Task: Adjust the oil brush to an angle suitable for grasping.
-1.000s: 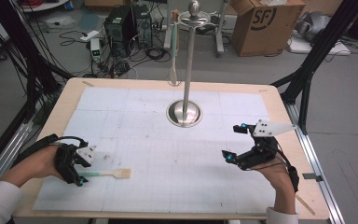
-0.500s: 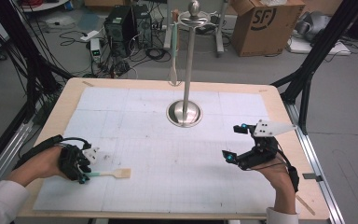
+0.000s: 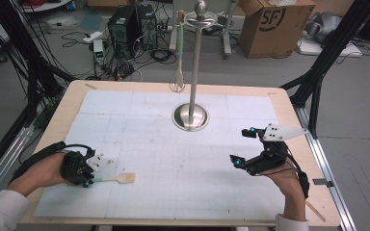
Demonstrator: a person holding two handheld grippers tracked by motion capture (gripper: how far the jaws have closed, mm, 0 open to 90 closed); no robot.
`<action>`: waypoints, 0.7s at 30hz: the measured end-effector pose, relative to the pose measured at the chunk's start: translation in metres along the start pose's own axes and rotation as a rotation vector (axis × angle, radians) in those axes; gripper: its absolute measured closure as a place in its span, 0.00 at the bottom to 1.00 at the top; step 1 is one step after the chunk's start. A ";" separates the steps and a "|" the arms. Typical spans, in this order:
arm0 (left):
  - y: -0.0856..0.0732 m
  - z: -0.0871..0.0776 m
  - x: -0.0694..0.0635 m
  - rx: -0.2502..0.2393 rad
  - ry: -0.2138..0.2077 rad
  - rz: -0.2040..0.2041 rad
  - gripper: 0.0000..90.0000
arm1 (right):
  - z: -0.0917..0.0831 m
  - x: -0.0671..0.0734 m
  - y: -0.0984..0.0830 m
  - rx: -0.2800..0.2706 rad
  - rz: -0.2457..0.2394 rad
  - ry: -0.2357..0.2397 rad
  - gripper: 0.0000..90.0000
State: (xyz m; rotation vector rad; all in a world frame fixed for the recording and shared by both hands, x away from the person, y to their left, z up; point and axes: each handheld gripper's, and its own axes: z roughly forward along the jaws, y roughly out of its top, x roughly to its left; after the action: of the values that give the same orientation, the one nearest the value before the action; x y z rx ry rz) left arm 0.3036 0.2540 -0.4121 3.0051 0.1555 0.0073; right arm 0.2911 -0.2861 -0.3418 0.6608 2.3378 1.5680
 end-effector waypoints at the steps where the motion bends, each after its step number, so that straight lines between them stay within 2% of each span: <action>1: -0.001 0.000 0.000 -0.016 -0.002 -0.009 0.88 | 0.000 0.000 0.000 0.000 0.000 0.001 0.00; 5: -0.002 -0.006 0.000 -0.076 -0.016 -0.031 0.88 | -0.001 0.000 0.001 -0.007 -0.004 -0.001 0.00; 10: 0.002 -0.028 -0.003 -0.206 0.000 -0.075 0.88 | -0.002 0.001 0.002 -0.016 0.003 0.004 0.00; 12: 0.006 -0.039 -0.005 -0.244 0.015 -0.069 0.88 | -0.003 0.001 0.002 -0.018 -0.002 0.001 0.00; 13: 0.008 -0.044 -0.006 -0.274 0.025 -0.085 0.88 | -0.004 0.001 0.002 -0.018 -0.001 0.001 0.00; 17: 0.020 -0.064 -0.007 -0.383 0.021 -0.109 0.88 | -0.005 0.002 0.003 -0.022 -0.007 0.002 0.00; 21: 0.037 -0.076 -0.008 -0.454 0.025 -0.090 0.88 | -0.004 0.003 0.004 -0.022 -0.014 0.004 0.00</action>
State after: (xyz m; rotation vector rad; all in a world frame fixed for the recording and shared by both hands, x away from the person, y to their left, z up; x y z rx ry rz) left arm 0.2989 0.2264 -0.3322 2.5439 0.2536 0.0619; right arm 0.2876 -0.2866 -0.3358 0.6352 2.3200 1.5876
